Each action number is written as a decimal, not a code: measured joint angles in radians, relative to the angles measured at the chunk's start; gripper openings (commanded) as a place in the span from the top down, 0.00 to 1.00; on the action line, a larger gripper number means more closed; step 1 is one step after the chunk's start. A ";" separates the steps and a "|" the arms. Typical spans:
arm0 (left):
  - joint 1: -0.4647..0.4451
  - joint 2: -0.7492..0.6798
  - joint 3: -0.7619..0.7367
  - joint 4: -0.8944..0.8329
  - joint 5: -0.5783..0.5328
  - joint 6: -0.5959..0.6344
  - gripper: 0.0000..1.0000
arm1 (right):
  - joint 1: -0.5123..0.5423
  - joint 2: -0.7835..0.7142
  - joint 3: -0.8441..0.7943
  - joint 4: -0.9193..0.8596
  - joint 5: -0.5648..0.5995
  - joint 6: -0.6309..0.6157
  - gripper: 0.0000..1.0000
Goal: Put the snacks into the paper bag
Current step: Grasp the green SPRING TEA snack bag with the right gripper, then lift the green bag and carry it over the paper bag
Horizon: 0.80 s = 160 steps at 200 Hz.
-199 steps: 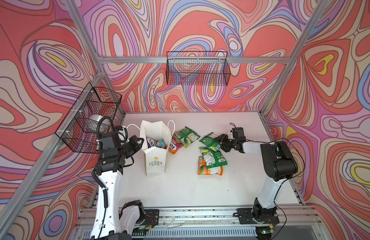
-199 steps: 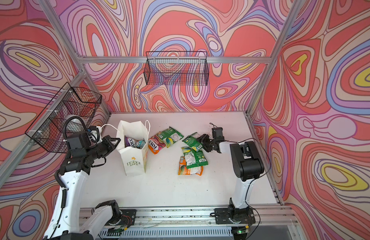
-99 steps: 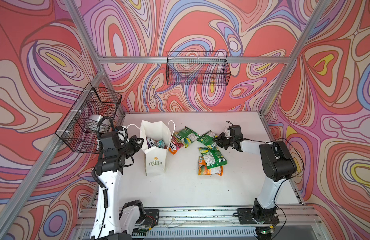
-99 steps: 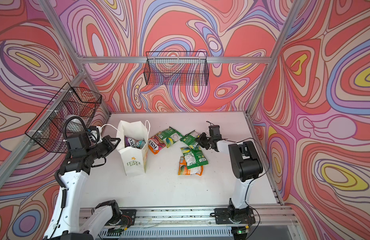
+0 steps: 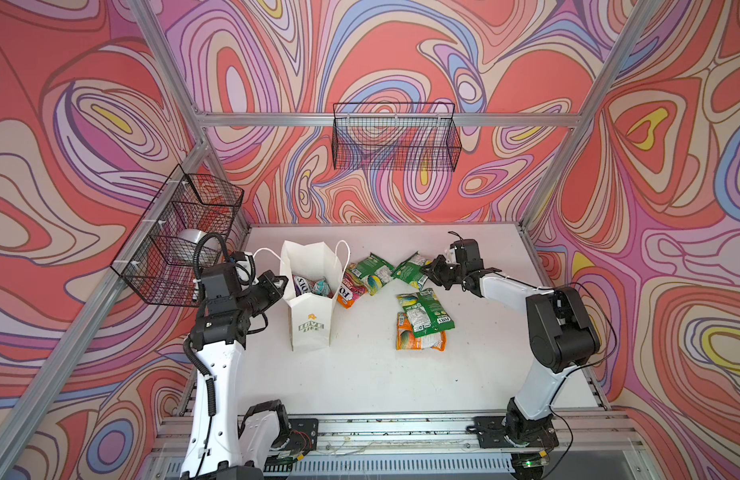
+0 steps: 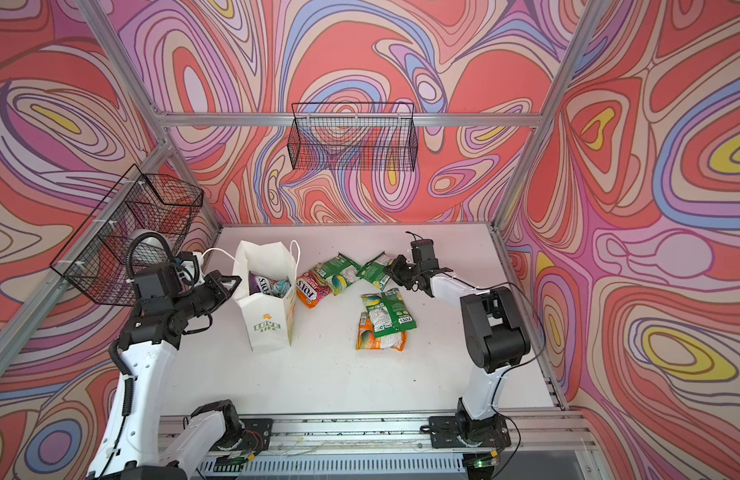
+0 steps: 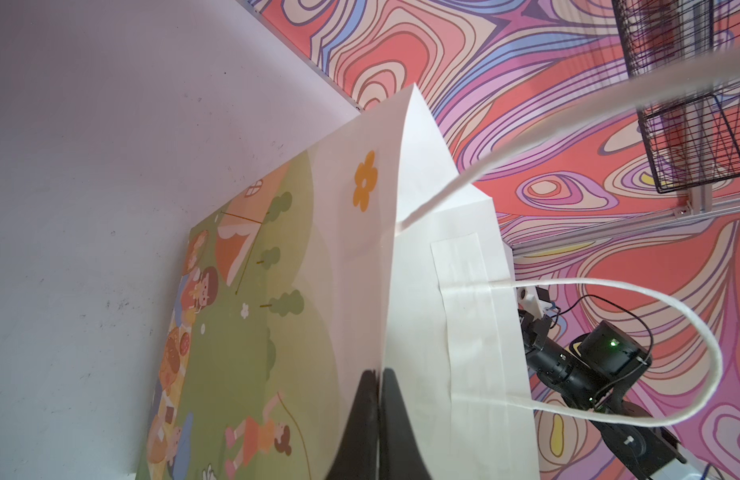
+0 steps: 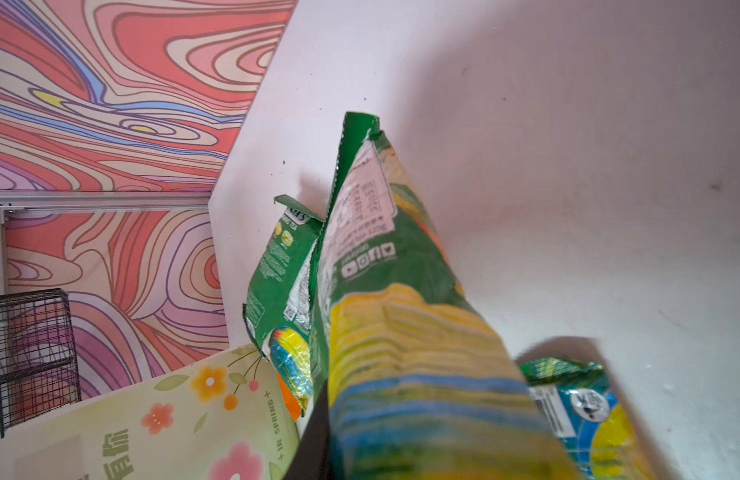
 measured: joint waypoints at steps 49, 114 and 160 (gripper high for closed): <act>0.000 0.000 0.000 0.000 0.000 0.000 1.00 | 0.040 -0.090 0.063 -0.071 0.049 -0.029 1.00; 0.000 -0.003 0.000 0.000 0.000 0.000 1.00 | 0.169 -0.223 0.233 -0.225 0.177 -0.129 1.00; 0.000 -0.008 0.000 0.000 0.000 0.000 1.00 | 0.309 -0.265 0.375 -0.303 0.276 -0.215 1.00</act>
